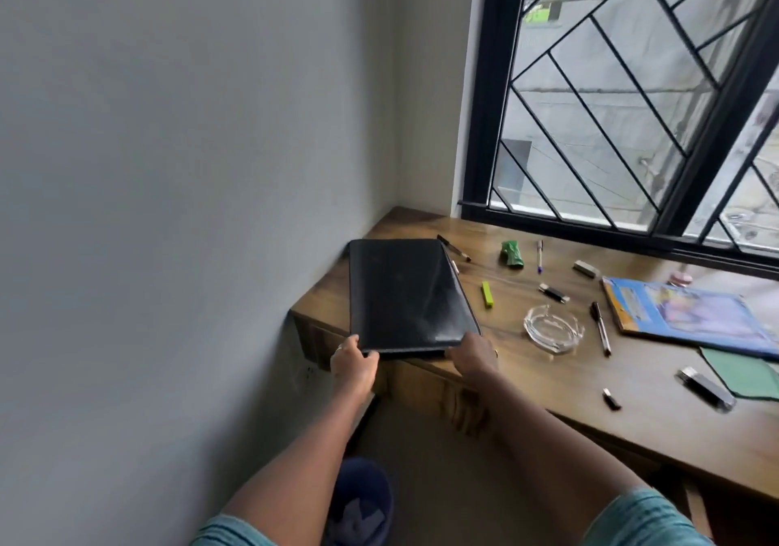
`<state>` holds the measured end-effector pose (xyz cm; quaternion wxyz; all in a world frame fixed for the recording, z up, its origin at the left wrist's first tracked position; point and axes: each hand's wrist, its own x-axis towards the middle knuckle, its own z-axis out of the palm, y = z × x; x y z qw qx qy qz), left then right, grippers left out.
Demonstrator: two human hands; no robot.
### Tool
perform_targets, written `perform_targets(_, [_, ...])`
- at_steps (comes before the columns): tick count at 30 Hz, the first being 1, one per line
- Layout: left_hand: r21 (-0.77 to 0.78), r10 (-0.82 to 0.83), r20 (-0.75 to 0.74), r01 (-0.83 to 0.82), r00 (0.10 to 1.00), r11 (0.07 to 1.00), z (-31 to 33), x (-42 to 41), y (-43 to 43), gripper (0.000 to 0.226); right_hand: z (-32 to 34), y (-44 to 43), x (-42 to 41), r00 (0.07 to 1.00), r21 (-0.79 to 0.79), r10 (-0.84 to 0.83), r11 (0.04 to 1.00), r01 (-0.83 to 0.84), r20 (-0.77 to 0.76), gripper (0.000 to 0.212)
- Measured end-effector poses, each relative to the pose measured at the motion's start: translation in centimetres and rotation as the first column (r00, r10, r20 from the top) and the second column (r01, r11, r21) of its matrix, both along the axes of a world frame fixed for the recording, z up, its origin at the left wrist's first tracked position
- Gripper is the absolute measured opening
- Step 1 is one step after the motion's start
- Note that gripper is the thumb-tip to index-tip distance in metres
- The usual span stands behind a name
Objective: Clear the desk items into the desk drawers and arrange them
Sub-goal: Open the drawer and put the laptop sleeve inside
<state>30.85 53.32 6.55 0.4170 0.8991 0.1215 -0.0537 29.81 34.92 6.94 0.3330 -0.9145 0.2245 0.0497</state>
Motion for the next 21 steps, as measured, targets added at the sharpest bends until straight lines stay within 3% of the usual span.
perform_targets(6, [0.083,0.054,-0.147,-0.042,0.988,0.996,0.6,9.2,-1.0,0.061,-0.6,-1.8,7.6,0.992,-0.008,-0.093,0.996,0.093,-0.081,0.065])
perform_targets(11, [0.018,0.075,-0.264,-0.073,0.962,0.997,-0.6,13.8,-1.9,0.058,-1.8,-2.0,12.2,0.989,-0.013,-0.14,0.99,0.14,-0.053,0.067])
perform_targets(15, [0.021,0.122,-0.281,-0.121,0.952,0.992,-1.5,15.5,-1.7,0.054,-1.9,-2.2,14.0,0.955,0.052,-0.279,0.957,0.285,-0.106,0.073])
perform_targets(21, [-0.154,0.12,-0.313,-0.175,0.942,0.972,-2.5,16.5,-0.4,0.075,-2.3,-4.0,14.9,0.945,0.179,-0.242,0.942,0.283,-0.222,0.07])
